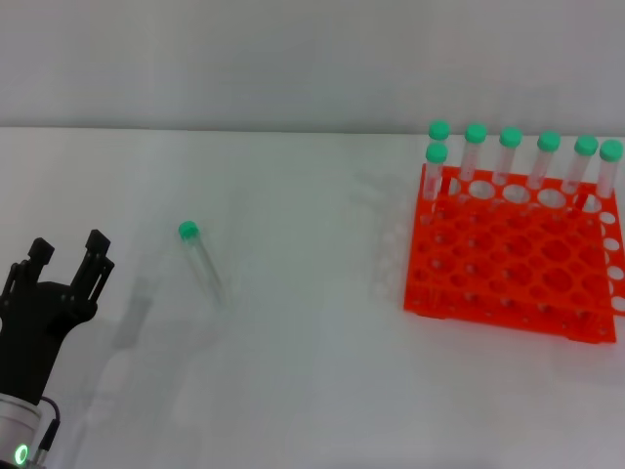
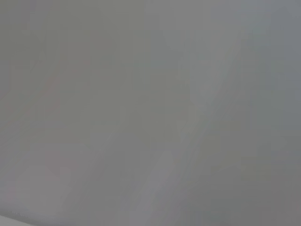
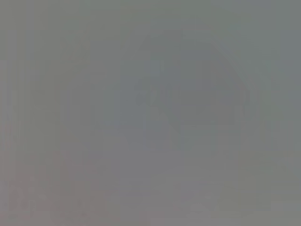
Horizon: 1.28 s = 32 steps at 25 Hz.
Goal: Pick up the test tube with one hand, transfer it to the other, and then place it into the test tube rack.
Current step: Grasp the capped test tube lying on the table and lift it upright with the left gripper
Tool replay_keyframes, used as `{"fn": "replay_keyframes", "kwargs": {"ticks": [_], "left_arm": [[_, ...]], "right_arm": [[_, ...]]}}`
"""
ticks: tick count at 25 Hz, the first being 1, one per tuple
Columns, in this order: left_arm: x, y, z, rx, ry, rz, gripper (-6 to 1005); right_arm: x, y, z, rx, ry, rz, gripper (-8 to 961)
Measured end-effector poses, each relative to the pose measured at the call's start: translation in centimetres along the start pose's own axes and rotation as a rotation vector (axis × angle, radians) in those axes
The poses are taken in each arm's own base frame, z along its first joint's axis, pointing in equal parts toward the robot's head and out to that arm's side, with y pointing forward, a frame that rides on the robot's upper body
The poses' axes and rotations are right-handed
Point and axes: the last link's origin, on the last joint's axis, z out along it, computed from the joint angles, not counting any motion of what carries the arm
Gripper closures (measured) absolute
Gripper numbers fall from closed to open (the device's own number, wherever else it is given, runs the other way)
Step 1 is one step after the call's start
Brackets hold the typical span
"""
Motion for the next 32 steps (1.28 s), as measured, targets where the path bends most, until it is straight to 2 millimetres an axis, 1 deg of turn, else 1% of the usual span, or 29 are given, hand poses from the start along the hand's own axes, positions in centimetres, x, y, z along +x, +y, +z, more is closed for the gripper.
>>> {"fn": "replay_keyframes", "kwargs": {"ticks": [12,18,19,23,25,29,31,32], "left_arm": [[-0.1,-0.5,-0.6,0.036,-0.003,-0.012,209],[0.0,-0.6,-0.4,0.054,0.007,-0.034,206],[-0.1,-0.4,0.1,0.046,0.002,-0.043,205],[0.0,-0.3,0.9,0.038,0.000,-0.069,207],[0.1,-0.3,1.5,0.036,0.000,-0.111,209],[0.5,-0.9,3.5,0.038,-0.020,-0.206,212],[0.8,-1.5,4.7,0.047,-0.037,-0.258,214],[1.2,-2.1,5.8,0.042,-0.051,-0.287,214]], "right_arm": [[-0.2,0.0,0.0,-0.002,-0.014,0.027,68],[-0.3,0.1,0.2,-0.005,-0.018,0.039,68],[-0.4,0.1,0.3,-0.006,-0.019,0.040,68],[-0.4,0.1,0.3,-0.006,-0.019,0.040,68],[-0.4,0.1,0.3,-0.006,-0.019,0.040,68],[-0.4,0.1,0.3,-0.006,-0.019,0.041,69],[-0.4,0.1,0.3,-0.005,-0.018,0.041,69],[-0.4,0.1,0.3,-0.005,-0.018,0.041,69]]}}
